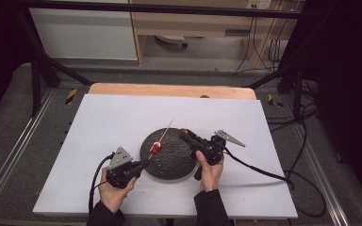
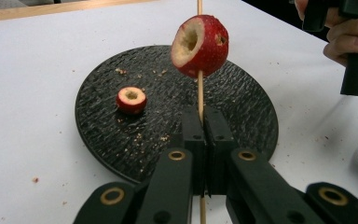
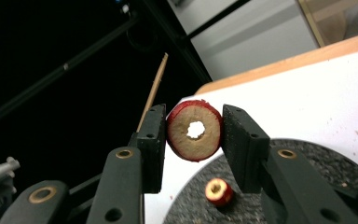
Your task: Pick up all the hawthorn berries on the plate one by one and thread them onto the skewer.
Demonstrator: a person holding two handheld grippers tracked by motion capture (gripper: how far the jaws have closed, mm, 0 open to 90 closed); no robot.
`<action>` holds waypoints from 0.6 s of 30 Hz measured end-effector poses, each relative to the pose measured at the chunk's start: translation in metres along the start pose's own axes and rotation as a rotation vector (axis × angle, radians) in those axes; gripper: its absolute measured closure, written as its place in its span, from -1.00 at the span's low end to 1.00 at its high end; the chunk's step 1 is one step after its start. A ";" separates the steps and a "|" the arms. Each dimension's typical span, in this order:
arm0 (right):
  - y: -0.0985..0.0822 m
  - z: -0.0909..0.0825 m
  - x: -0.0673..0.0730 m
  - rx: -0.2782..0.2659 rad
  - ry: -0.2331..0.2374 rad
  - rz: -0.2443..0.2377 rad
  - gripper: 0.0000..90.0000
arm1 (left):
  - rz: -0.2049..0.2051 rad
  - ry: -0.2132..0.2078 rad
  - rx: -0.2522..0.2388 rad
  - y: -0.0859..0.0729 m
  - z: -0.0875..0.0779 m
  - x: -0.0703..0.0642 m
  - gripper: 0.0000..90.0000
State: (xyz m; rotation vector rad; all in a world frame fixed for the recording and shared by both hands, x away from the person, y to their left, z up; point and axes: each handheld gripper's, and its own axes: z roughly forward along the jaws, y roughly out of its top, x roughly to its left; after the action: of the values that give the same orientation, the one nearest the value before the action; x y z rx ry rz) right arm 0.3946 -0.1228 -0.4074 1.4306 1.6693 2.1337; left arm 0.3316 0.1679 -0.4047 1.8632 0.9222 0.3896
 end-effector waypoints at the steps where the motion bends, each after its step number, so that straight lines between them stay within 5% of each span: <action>1: 0.000 0.000 0.001 -0.009 0.001 0.001 0.37 | -0.001 -0.001 -0.001 0.001 0.001 0.000 0.96; 18: 0.013 0.003 -0.002 -0.123 -0.014 0.028 0.38 | -0.036 -0.019 -0.015 0.000 0.011 -0.011 0.96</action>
State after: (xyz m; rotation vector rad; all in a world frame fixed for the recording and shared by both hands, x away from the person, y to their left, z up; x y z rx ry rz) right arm 0.4040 -0.1274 -0.3983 1.4383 1.4928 2.1931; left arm 0.3313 0.1523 -0.4086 1.8315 0.9356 0.3551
